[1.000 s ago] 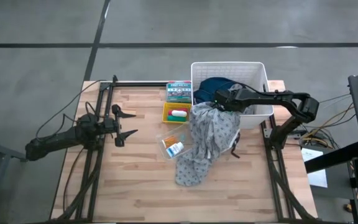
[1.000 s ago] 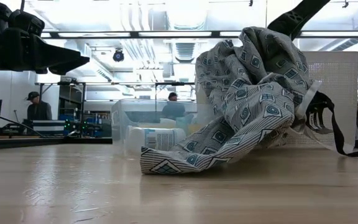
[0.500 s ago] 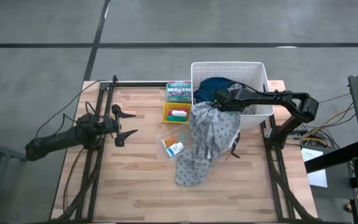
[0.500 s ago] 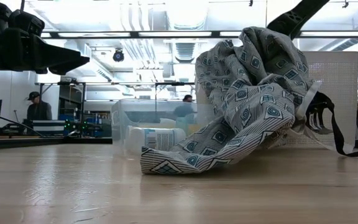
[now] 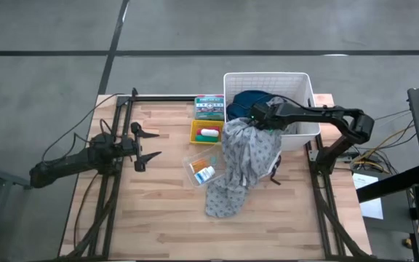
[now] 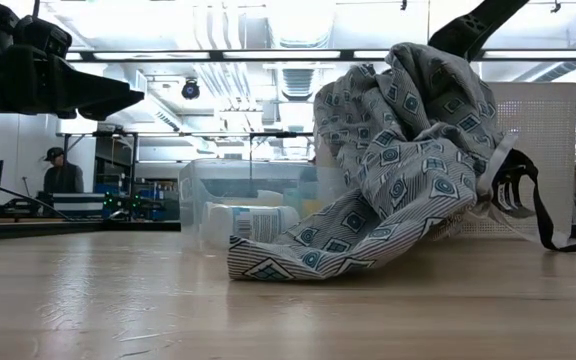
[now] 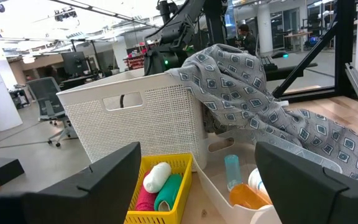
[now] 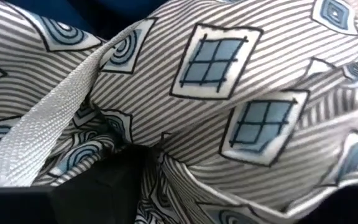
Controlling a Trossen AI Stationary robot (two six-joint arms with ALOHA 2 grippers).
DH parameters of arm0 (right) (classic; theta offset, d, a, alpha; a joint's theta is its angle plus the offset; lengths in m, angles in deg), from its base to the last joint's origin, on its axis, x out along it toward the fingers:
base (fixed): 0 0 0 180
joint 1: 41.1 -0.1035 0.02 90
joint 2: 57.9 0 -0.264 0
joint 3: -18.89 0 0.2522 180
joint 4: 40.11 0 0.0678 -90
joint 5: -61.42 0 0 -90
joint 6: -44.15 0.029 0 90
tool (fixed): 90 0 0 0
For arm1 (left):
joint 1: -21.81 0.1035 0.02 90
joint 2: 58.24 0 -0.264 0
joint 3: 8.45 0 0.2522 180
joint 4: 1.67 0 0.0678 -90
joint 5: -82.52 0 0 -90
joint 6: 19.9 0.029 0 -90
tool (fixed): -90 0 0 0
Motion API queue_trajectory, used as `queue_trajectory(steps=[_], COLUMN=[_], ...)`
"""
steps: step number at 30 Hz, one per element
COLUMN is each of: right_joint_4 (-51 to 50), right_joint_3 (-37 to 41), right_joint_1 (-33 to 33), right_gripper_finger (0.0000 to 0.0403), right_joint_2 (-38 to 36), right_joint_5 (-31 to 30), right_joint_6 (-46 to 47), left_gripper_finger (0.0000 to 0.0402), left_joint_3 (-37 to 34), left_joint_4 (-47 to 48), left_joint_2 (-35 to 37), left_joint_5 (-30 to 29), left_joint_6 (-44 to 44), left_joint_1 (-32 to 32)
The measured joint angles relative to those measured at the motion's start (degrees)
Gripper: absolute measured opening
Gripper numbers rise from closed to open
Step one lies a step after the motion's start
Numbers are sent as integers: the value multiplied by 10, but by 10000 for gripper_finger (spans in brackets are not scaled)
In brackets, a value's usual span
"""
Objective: Pick & Place Medicine items
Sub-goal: Put the gray patient gown into the white bin
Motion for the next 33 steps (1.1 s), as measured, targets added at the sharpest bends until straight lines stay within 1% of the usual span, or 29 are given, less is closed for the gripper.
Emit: queue_trajectory(steps=[6,19,25,28,33], right_joint_4=[-3,4,29,60,130], right_joint_3=[0,-1,-1,-1,-1], right_joint_1=[0,0,0,0,0], right_gripper_finger=[233,233,233,233,233], right_joint_2=[-54,-238,-305,-326,-351], right_joint_5=[0,0,5,34,121], right_joint_6=[0,0,0,0,0], left_gripper_finger=[320,320,320,320,320], left_joint_3=[0,0,0,0,0], left_joint_4=[0,0,0,0,0], left_joint_2=[0,0,0,0,0], left_joint_5=[0,0,0,0,0], left_joint_6=[0,0,0,0,0], left_joint_1=[0,0,0,0,0])
